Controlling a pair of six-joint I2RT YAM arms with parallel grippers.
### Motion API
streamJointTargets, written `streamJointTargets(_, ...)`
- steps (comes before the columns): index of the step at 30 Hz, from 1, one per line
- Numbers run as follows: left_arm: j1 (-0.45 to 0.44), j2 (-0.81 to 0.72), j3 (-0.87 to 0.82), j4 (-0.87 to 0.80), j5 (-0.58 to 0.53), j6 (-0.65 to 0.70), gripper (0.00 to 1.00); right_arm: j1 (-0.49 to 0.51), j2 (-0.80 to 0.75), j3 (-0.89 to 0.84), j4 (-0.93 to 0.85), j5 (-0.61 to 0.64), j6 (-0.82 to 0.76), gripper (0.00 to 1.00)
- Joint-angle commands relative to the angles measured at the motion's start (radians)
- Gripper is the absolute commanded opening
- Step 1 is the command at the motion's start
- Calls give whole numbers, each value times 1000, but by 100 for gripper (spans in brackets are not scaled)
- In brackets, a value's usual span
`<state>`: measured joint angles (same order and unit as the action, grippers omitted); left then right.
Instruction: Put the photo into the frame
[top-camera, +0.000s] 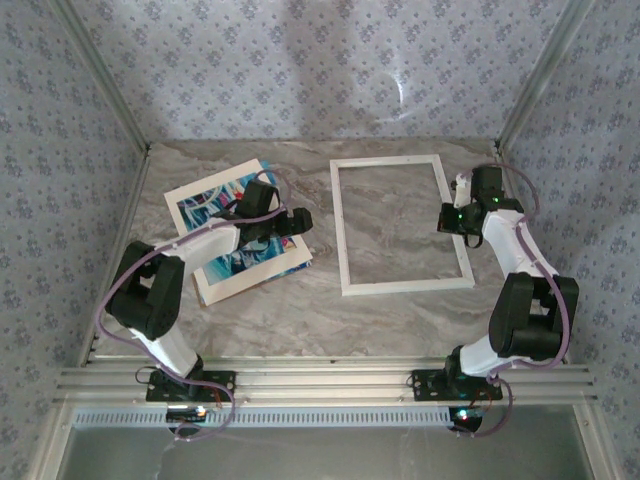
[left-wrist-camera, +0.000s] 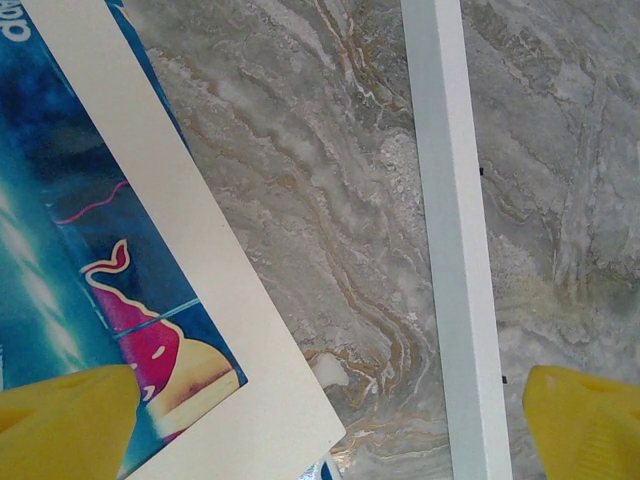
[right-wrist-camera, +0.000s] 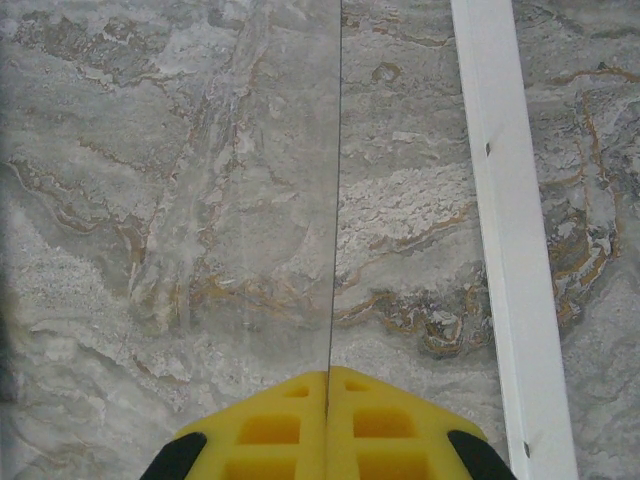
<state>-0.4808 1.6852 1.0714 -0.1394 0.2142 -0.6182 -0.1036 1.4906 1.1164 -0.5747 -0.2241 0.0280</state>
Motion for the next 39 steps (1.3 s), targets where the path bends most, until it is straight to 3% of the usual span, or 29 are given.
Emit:
streamJointTargets(1,-9,7,32,-19,13,14,99,-2,-4,19,-5,-9,-23,0)
streamJointTargets(12,-14,13,38,-19,16,12,98,31,41,34,-22,-30,-13,5)
streamJointTargets(20,-16,16,46,-21,17,15,99,35,38,44,-47,17,-8,14)
streamJointTargets(30,-17,16,49,-28,17,17,99,48,36,29,-37,105,-2,48)
streamJointTargets(39,-18,18,51,-28,16,17,98,56,34,24,-45,316,34,74)
